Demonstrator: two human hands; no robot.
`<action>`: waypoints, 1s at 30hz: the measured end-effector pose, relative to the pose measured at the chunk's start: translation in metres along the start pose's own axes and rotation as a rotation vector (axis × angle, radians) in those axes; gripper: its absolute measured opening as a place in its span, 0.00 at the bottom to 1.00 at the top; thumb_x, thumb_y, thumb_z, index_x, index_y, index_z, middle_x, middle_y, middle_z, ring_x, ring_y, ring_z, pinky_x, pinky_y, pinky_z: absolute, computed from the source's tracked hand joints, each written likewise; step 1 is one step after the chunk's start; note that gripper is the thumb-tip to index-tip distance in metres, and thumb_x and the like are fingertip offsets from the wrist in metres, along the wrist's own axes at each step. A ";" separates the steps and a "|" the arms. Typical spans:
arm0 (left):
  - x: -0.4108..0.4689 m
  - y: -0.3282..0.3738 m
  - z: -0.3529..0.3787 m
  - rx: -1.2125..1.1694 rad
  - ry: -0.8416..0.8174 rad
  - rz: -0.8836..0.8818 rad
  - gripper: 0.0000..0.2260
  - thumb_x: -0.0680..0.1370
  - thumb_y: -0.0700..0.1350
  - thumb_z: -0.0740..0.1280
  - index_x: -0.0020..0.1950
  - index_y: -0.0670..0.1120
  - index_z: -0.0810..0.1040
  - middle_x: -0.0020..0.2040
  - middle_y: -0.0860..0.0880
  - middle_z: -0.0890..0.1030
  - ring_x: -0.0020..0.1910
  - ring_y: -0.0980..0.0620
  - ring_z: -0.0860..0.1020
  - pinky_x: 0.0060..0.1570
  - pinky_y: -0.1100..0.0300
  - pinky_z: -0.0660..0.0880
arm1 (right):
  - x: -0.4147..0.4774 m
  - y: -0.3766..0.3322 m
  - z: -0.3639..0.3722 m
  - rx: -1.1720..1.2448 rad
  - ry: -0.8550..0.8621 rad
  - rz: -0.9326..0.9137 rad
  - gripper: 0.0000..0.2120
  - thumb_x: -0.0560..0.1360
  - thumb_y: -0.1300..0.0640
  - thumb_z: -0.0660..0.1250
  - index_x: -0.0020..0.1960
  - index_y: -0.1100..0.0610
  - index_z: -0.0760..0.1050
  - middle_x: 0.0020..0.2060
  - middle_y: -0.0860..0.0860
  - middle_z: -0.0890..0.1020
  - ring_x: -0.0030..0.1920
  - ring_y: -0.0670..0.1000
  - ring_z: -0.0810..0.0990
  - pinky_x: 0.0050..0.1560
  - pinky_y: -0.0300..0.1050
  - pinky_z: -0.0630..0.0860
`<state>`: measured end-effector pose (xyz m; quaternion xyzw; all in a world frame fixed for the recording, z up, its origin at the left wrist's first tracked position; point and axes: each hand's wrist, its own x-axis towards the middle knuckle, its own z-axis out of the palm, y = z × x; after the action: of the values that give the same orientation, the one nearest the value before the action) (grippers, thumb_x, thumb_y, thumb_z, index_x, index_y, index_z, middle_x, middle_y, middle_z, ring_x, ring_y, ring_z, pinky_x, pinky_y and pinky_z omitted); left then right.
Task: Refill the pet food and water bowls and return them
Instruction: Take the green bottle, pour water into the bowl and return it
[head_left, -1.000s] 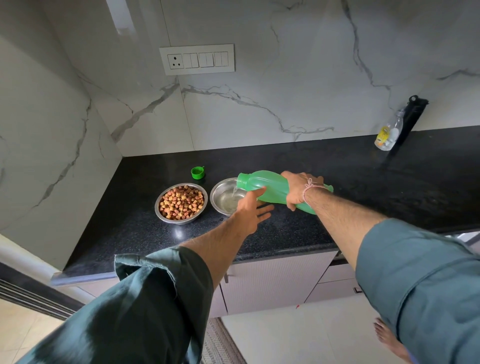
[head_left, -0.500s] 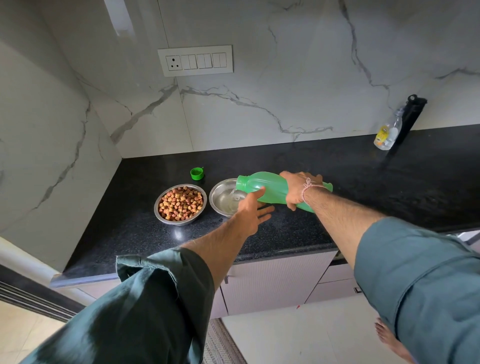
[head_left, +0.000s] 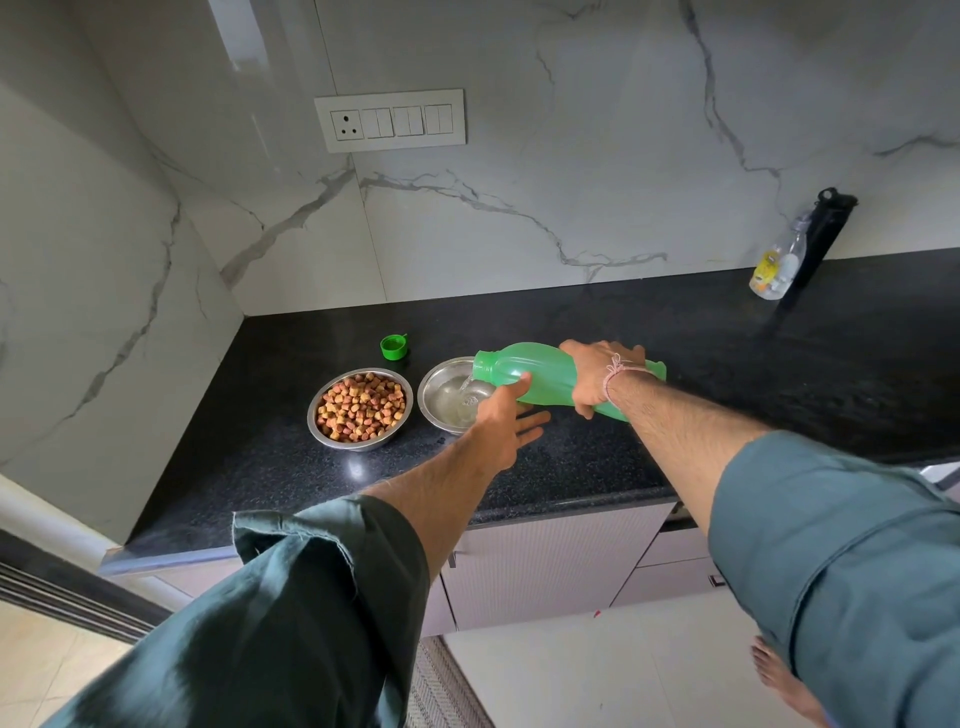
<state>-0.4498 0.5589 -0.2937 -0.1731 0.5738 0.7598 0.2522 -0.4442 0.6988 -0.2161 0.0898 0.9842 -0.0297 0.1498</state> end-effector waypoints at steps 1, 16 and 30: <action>0.000 0.000 0.000 0.002 -0.002 -0.001 0.13 0.82 0.51 0.68 0.65 0.50 0.73 0.63 0.44 0.82 0.55 0.45 0.84 0.56 0.50 0.79 | 0.000 0.000 0.000 -0.002 0.001 0.000 0.46 0.63 0.58 0.81 0.75 0.46 0.64 0.63 0.55 0.79 0.66 0.61 0.75 0.68 0.63 0.66; 0.002 -0.001 0.005 -0.017 0.018 0.003 0.17 0.83 0.52 0.67 0.70 0.49 0.73 0.65 0.44 0.81 0.56 0.45 0.83 0.57 0.50 0.78 | 0.002 0.003 -0.004 -0.028 0.004 -0.014 0.46 0.63 0.58 0.81 0.76 0.46 0.63 0.65 0.56 0.79 0.67 0.62 0.75 0.69 0.65 0.65; 0.000 -0.004 0.011 -0.042 0.018 0.019 0.18 0.83 0.52 0.66 0.71 0.48 0.73 0.65 0.42 0.80 0.55 0.44 0.84 0.56 0.49 0.79 | 0.002 0.004 -0.010 -0.103 0.015 -0.029 0.47 0.63 0.57 0.82 0.76 0.46 0.64 0.66 0.56 0.78 0.69 0.62 0.73 0.69 0.64 0.65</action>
<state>-0.4472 0.5703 -0.2934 -0.1795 0.5617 0.7724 0.2360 -0.4481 0.7039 -0.2069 0.0678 0.9867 0.0196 0.1464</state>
